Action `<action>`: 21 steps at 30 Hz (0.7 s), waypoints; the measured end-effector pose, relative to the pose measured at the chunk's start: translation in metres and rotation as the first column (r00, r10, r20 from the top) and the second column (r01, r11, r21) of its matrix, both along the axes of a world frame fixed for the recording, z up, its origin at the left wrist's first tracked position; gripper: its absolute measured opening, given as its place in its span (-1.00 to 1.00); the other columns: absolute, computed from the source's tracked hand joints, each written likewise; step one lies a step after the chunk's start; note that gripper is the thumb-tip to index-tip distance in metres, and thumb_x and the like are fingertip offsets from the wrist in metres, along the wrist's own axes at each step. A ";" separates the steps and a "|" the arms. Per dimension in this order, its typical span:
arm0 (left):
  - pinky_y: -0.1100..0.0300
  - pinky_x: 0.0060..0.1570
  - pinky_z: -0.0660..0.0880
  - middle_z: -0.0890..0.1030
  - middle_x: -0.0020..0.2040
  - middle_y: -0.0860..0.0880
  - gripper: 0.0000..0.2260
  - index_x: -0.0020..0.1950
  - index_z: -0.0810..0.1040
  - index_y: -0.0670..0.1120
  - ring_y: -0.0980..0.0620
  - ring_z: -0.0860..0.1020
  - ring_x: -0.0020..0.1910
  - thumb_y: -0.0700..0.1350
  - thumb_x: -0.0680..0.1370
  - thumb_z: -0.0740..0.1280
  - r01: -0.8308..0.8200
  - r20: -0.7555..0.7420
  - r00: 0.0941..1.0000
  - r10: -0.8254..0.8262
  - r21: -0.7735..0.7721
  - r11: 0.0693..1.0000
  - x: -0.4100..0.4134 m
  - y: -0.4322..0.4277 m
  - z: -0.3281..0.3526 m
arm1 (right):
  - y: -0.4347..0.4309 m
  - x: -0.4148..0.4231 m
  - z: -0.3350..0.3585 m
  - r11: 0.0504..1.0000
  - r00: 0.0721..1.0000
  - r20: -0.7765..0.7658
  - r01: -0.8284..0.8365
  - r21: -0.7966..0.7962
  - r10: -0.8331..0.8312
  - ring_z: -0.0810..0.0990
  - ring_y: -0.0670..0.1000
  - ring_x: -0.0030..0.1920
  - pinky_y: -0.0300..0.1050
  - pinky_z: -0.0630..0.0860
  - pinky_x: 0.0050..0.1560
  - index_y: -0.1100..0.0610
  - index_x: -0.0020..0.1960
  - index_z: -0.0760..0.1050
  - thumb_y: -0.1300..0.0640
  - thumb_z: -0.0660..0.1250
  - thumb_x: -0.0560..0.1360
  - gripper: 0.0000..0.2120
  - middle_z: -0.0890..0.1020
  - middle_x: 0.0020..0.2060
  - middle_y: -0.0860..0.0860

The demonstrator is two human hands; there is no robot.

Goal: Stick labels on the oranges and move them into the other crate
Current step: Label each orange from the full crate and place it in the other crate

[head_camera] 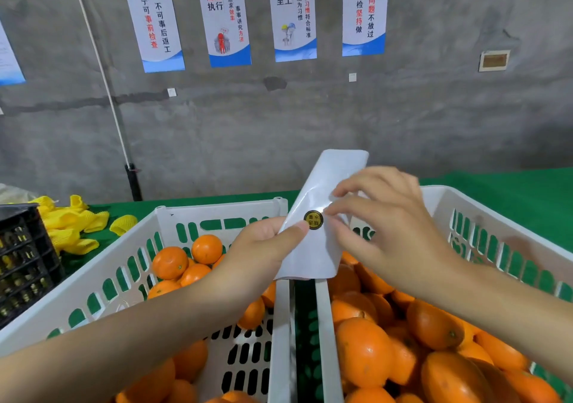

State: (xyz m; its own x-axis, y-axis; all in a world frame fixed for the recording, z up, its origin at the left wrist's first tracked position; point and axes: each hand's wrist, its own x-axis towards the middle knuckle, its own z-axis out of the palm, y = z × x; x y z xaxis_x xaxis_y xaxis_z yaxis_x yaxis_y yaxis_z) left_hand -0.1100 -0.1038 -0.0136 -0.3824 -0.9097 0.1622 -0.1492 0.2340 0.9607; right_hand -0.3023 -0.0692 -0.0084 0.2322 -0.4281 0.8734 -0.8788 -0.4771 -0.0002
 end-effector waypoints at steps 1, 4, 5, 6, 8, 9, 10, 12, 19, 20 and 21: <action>-0.16 0.25 0.54 0.70 0.09 -0.17 -0.72 0.20 0.65 -0.09 -0.16 0.65 0.13 0.03 0.65 0.26 0.001 0.010 1.000 -0.001 -0.009 1.000 0.000 0.000 0.000 | 0.000 0.000 -0.002 0.998 0.999 -0.028 -0.023 0.054 0.025 0.51 0.08 0.14 -0.03 0.28 0.14 0.02 0.01 0.68 0.01 0.39 0.47 -0.83 0.62 0.02 -0.05; -0.07 0.28 0.53 0.70 0.10 -0.15 -0.71 0.18 0.67 -0.08 -0.12 0.65 0.14 0.04 0.65 0.25 0.034 0.035 0.999 -0.033 -0.020 0.999 0.001 0.001 0.001 | -0.001 -0.001 -0.006 0.971 0.997 -0.012 -0.076 0.226 0.080 0.52 0.01 0.05 0.01 0.45 0.07 0.02 0.12 0.67 -0.11 0.36 0.49 -0.70 0.60 0.01 -0.09; 0.03 0.25 0.55 0.71 0.08 -0.11 -0.71 0.17 0.67 -0.06 -0.07 0.66 0.13 0.05 0.65 0.24 0.045 0.042 0.998 -0.044 -0.022 0.999 0.002 0.001 0.001 | -0.001 -0.002 -0.006 0.964 0.996 -0.007 -0.086 0.252 0.091 0.52 -0.01 0.03 0.00 0.48 0.04 0.01 0.14 0.67 -0.13 0.36 0.50 -0.68 0.60 0.01 -0.10; 0.15 0.17 0.58 0.72 0.07 -0.07 -0.71 0.15 0.68 -0.04 -0.02 0.67 0.11 0.06 0.65 0.24 0.052 0.044 0.998 -0.051 -0.020 0.998 0.003 0.001 0.001 | -0.001 -0.002 -0.005 0.960 0.995 -0.003 -0.095 0.264 0.100 0.52 -0.02 0.01 0.00 0.50 0.01 0.01 0.13 0.67 -0.16 0.36 0.50 -0.67 0.60 -0.01 -0.11; 0.25 0.02 0.59 0.74 0.00 0.01 -0.71 0.08 0.72 0.01 0.06 0.69 0.02 0.11 0.62 0.26 0.038 0.023 0.999 -0.038 0.014 0.999 0.005 0.001 0.000 | -0.001 -0.001 -0.005 0.952 0.993 0.017 -0.119 0.284 0.119 0.53 -0.04 -0.01 0.00 0.53 -0.02 0.02 0.11 0.68 -0.20 0.35 0.50 -0.64 0.60 -0.03 -0.12; 0.24 -0.03 0.58 0.74 -0.04 0.03 -0.72 0.02 0.73 0.06 0.08 0.70 -0.04 0.14 0.60 0.27 0.024 0.020 0.999 -0.025 0.031 0.999 0.006 0.000 -0.001 | -0.001 -0.001 -0.005 0.946 0.991 0.037 -0.134 0.296 0.129 0.54 -0.05 -0.01 0.00 0.54 -0.04 0.03 0.12 0.68 -0.21 0.34 0.49 -0.62 0.61 -0.04 -0.12; 0.25 -0.10 0.56 0.74 -0.09 0.05 -0.75 -0.04 0.73 0.13 0.11 0.71 -0.10 0.15 0.60 0.27 0.023 0.026 0.999 -0.024 0.040 0.999 0.006 -0.001 -0.001 | 0.000 -0.001 -0.006 0.940 0.989 0.056 -0.150 0.306 0.139 0.55 -0.06 -0.02 0.00 0.55 -0.06 0.03 0.12 0.68 -0.21 0.33 0.48 -0.61 0.61 -0.04 -0.13; 0.35 -0.26 0.54 0.73 -0.17 0.12 -0.74 -0.18 0.70 0.30 0.19 0.69 -0.20 0.12 0.61 0.26 0.054 0.029 0.998 -0.056 0.047 0.997 0.005 -0.001 -0.003 | 0.002 0.000 -0.007 0.932 0.984 0.079 -0.176 0.316 0.159 0.57 -0.08 -0.07 0.00 0.56 -0.12 0.02 0.10 0.69 -0.20 0.35 0.46 -0.63 0.61 -0.08 -0.15; 0.11 0.05 0.57 0.75 -0.04 -0.01 -0.73 -0.05 0.74 0.14 0.01 0.71 -0.02 0.12 0.61 0.25 0.062 0.018 0.998 -0.063 0.063 0.996 0.006 -0.003 -0.002 | 0.005 0.001 -0.005 0.924 0.983 0.036 -0.182 0.336 0.181 0.56 -0.11 -0.18 -0.02 0.57 -0.24 0.00 0.05 0.71 -0.09 0.38 0.53 -0.76 0.63 -0.16 -0.14; 0.05 0.12 0.55 0.74 -0.02 -0.04 -0.73 -0.02 0.74 0.10 -0.02 0.71 0.01 0.12 0.61 0.25 0.060 0.018 0.998 -0.061 0.072 0.996 0.006 -0.003 -0.002 | 0.006 0.000 -0.003 0.923 0.984 0.003 -0.169 0.345 0.178 0.57 -0.10 -0.18 -0.02 0.56 -0.24 0.00 0.04 0.71 -0.10 0.35 0.54 -0.75 0.63 -0.16 -0.14; 0.04 0.12 0.55 0.74 -0.02 -0.04 -0.72 -0.02 0.74 0.08 -0.03 0.71 0.01 0.11 0.62 0.25 0.056 0.024 0.998 -0.058 0.071 0.996 0.007 -0.003 -0.002 | 0.006 0.000 -0.003 0.922 0.983 -0.027 -0.159 0.353 0.180 0.57 -0.09 -0.17 -0.01 0.56 -0.25 -0.01 0.03 0.71 -0.09 0.32 0.54 -0.75 0.63 -0.15 -0.13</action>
